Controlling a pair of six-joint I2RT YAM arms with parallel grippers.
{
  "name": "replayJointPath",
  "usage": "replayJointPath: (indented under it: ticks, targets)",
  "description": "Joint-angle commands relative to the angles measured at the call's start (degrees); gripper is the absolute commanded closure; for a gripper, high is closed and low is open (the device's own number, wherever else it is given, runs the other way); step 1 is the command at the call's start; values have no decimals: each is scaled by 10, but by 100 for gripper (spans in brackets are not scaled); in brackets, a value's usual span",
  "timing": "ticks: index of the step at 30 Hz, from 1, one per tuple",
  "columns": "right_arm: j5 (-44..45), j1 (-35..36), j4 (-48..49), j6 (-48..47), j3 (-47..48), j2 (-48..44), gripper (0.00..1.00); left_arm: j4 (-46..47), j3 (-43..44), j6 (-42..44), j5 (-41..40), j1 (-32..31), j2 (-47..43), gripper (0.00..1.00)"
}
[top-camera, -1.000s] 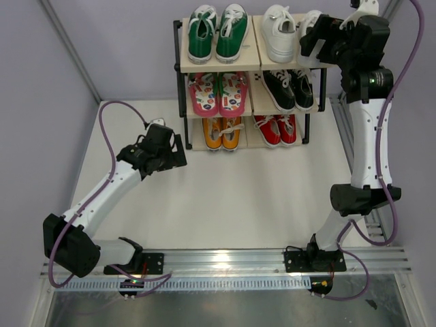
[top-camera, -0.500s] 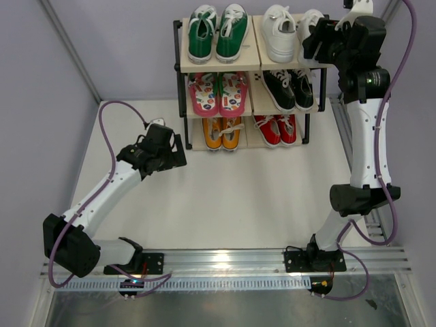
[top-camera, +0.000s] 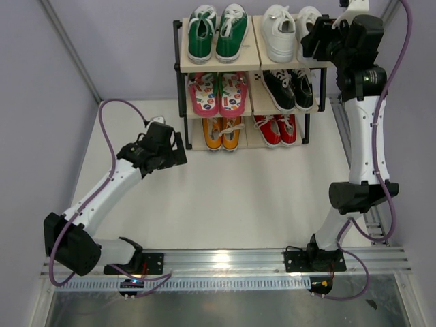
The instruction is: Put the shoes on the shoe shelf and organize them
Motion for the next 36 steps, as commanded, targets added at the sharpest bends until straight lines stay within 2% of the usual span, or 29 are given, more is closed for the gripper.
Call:
replayJointPath:
  ticks: [1, 16, 21, 27, 30, 32, 34, 36]
  targets:
    - [-32, 2, 43, -10, 6, 15, 36, 9, 27, 2, -10, 1, 5, 2]
    - [-59, 0, 41, -49, -27, 9, 37, 4, 30, 0, -10, 1, 5, 2]
    - [-92, 0, 47, -60, -49, 1, 37, 8, 29, -3, -5, 1, 6, 2]
    - [-78, -5, 43, -52, -47, 6, 35, 6, 28, -5, -8, 1, 2, 2]
    - [-75, -9, 43, -39, -44, 2, 23, 5, 28, -5, -10, 1, -1, 2]
    - [-57, -9, 39, -25, -39, -3, 5, 5, 32, -4, -8, 1, -2, 2]
    - [-50, -9, 25, -19, -20, -10, 1, 4, 36, -3, -9, 1, 0, 2]
    - [-43, -9, 5, -15, 1, -17, 0, 0, 44, -1, -9, 1, 0, 2]
